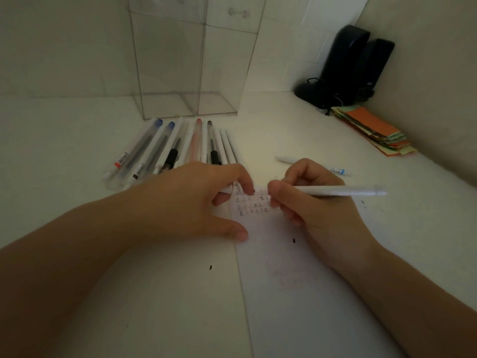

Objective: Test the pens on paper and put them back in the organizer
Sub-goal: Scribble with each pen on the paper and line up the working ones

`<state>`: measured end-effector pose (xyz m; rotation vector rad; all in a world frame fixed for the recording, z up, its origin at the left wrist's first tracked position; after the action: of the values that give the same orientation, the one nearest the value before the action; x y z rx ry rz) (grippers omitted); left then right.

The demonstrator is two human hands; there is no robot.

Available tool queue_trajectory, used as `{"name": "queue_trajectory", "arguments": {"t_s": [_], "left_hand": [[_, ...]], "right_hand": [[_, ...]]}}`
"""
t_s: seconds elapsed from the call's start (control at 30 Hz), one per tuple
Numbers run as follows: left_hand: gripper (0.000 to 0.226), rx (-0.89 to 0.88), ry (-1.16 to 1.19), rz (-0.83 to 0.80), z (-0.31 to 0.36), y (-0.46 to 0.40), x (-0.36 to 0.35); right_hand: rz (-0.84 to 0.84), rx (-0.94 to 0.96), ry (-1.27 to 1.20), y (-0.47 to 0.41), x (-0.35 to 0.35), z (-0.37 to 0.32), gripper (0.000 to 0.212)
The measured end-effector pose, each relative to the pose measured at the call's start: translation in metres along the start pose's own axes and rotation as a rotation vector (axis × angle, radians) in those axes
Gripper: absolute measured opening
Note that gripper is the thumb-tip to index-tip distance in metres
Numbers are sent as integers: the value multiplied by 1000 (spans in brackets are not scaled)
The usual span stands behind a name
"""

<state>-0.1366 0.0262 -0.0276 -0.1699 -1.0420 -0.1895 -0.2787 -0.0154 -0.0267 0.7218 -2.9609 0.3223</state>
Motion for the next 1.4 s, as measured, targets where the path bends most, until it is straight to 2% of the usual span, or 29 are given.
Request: {"name": "queue_trajectory", "arguments": {"t_s": [0.1, 0.2, 0.3, 0.4, 0.53, 0.63, 0.77, 0.87, 1.03, 1.13, 1.4], "left_hand": [[21, -36, 141, 63, 2, -2, 1], [20, -15, 248, 117, 0, -3, 1], [23, -26, 245, 107, 0, -6, -4], [26, -80, 199, 77, 2, -7, -7], [22, -104, 208, 77, 1, -9, -11], [23, -138, 254, 101, 4, -6, -8], [18, -190, 260, 86, 14, -2, -5], [20, -181, 187, 149, 14, -1, -1], [36, -249, -243, 344, 20, 2, 3], [41, -271, -216, 348, 29, 6, -1], [32, -307, -134, 362, 34, 8, 0]], "right_hand": [[-79, 8, -154, 1, 0, 0, 16], [-160, 21, -240, 4, -3, -1, 14], [-222, 27, -290, 4, -8, 0, 20], [-197, 13, -332, 2, -6, 1, 26], [-165, -7, -254, 1, -7, 2, 11], [-139, -30, -226, 1, -6, 4, 19], [-127, -41, -244, 2, -5, 3, 15], [-131, -37, -230, 1, -3, 3, 17], [-82, 10, -227, 0, 1, 1, 26], [-106, 64, -254, 2, -1, -5, 27], [-141, 112, -218, 4, -3, -19, 29]]}}
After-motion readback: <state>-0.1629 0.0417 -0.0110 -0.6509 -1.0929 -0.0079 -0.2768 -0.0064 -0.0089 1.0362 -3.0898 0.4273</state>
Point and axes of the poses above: each hand's wrist, its own y-axis away from the middle knuckle, its own x-axis out of the back of the hand, z = x × y, the point moved 6 cm from there along -y, towards the middle knuckle, and after that the axes turned 2 degrees about x, right-handed, at the moved point
